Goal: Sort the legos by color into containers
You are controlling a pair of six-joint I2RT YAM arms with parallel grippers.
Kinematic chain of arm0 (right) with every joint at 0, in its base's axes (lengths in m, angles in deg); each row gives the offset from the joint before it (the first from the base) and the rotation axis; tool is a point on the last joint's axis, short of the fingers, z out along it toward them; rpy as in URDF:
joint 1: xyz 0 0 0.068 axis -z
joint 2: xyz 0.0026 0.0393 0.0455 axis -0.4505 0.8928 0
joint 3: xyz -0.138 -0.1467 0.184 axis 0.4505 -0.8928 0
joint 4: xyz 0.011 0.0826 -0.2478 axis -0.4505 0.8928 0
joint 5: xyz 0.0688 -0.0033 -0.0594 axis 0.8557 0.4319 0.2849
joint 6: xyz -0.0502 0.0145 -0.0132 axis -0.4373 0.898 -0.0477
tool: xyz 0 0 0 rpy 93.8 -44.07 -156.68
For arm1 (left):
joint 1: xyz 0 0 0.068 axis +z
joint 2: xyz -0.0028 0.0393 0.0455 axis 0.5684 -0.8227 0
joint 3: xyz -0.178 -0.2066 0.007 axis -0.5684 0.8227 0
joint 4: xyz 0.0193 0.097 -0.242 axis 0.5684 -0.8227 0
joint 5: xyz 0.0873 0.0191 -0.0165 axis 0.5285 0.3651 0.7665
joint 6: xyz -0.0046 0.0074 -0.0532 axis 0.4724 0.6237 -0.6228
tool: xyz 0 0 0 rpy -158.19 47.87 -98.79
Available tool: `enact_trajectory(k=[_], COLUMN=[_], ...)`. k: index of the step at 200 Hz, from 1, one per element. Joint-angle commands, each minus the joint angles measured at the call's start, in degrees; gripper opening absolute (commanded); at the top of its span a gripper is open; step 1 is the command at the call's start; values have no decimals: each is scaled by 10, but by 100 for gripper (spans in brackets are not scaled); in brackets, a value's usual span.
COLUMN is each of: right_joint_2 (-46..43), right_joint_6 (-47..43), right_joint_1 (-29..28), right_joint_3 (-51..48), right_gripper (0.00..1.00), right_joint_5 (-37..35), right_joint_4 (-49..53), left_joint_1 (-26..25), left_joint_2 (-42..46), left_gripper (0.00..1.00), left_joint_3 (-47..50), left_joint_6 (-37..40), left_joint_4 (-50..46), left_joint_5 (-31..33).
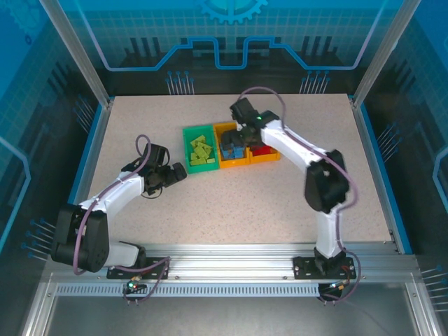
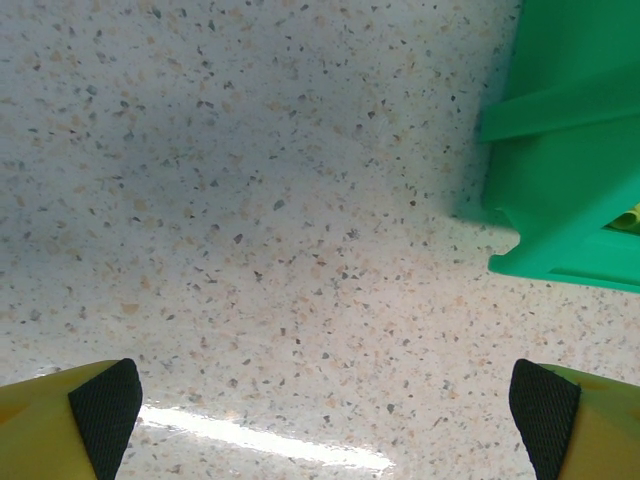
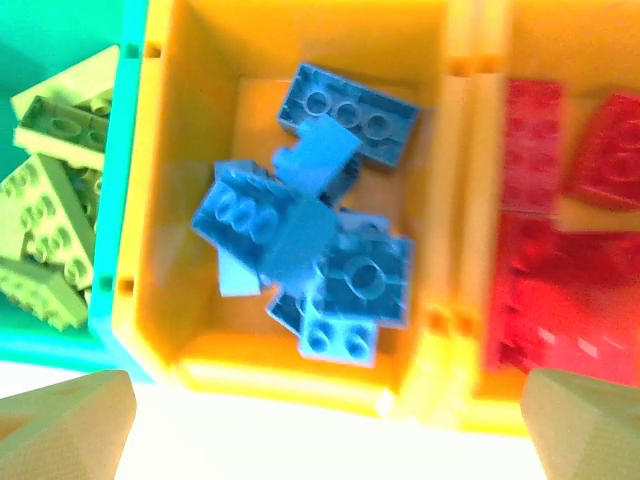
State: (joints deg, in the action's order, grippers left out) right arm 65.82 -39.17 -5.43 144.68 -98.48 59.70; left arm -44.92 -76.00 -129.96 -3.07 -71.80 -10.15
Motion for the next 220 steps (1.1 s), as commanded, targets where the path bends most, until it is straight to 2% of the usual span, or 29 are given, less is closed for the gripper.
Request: enact_trajectory(k=[1,37,60,77,100,119,125,142,149,164,188,205,220], right_joint_2=[-117,-248,-312,-328,-313,-284,-282,-261,-246,-246,-257,-239,-240], right_joint_6=[-59,-121,-169,-187,-198,-208,-209,-224,-220,-205,-195,-191,-191], right_joint_1=[25,114,168,198,218,228,229,238,246,262,272,283,282], right_joint_3=[-132,-334,-489,-571,-615,-648,-643,-661,-659,-651,-693,-732,-729], right_gripper=[100,100,100,100,100,100,100,100,100,100,100,100,100], right_joint_5=[-60,-79,-70,-62,-70,-86,-89,-70,-56,-35,-24,-1,-4], right_joint_4=[-121,-238,-404,-507,-595,-677,-667,-735,-745,-727,-787,-875,-865], left_joint_1=[-3,-3,-3,1,1,1,1,2,4,4,6,16,31], left_joint_2=[13,42,55,58,61,53,46,3,-10,-40,-67,-92,-86], left_gripper=[99,99,99,99,99,99,99,99,99,99,99,99,99], left_joint_3=[1,11,31,34,54,105,122,158,141,131,158,184,195], left_joint_6=[28,79,126,154,221,281,294,314,314,332,379,382,362], left_joint_4=[-17,7,58,92,175,300,340,456,439,477,615,700,712], left_joint_5=[34,110,162,192,217,214,215,213,208,199,186,186,175])
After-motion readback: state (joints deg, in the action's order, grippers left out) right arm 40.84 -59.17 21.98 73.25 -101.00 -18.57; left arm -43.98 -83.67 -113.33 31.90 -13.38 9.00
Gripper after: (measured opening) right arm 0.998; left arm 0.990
